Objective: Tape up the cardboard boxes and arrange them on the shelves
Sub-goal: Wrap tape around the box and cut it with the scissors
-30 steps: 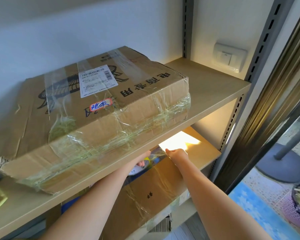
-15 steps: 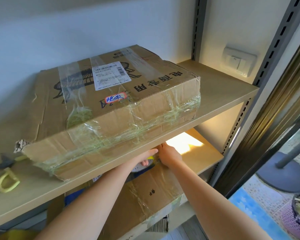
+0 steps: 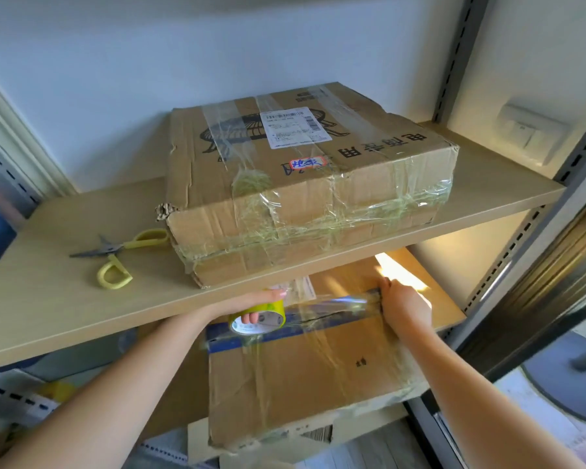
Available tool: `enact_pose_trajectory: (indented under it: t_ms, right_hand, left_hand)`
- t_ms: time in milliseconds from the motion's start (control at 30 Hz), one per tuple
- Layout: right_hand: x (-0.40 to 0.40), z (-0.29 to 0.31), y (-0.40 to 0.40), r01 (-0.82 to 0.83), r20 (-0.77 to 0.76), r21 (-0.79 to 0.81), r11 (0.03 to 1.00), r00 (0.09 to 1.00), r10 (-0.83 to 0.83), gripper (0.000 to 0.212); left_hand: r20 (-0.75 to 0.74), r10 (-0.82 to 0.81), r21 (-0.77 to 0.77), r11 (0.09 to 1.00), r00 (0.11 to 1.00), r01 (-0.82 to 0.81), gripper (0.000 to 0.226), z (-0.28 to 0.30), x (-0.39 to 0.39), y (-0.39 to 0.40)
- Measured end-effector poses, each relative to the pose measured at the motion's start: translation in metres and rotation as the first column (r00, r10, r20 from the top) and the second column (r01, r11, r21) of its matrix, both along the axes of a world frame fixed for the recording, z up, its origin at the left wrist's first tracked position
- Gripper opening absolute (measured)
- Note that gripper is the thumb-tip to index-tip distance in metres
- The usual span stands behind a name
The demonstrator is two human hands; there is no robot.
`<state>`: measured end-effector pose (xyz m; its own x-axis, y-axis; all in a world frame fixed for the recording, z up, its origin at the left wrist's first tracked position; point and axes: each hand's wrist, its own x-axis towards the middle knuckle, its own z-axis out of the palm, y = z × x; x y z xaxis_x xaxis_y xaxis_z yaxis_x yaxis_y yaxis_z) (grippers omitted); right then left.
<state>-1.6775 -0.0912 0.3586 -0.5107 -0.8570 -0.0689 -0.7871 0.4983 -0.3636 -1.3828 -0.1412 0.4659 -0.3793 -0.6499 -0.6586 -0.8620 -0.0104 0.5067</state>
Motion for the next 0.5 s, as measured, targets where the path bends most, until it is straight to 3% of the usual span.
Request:
enact_pose_trajectory:
  t_ms: [133,400,500]
  right_hand:
    - [-0.036,0.012,0.018,0.014,-0.101,0.134,0.991,0.995,0.000,0.047]
    - [-0.031,0.019,0.016,0.136,0.000,0.085,0.987,0.991,-0.136,0.046]
    - [-0.031,0.011,0.005,0.160,-0.002,0.125,0.979,0.987,-0.161,0.045]
  left_hand:
    - [-0.041,0.033,-0.062,0.997,0.999,-0.036,0.063,-0.007,-0.004,0.009]
    - [0.048,0.026,-0.103,0.994,0.999,-0.021,0.067,-0.006,-0.018,0.005]
    - [0.097,0.002,-0.273,0.962,0.995,0.025,0.033,-0.007,-0.016,0.022]
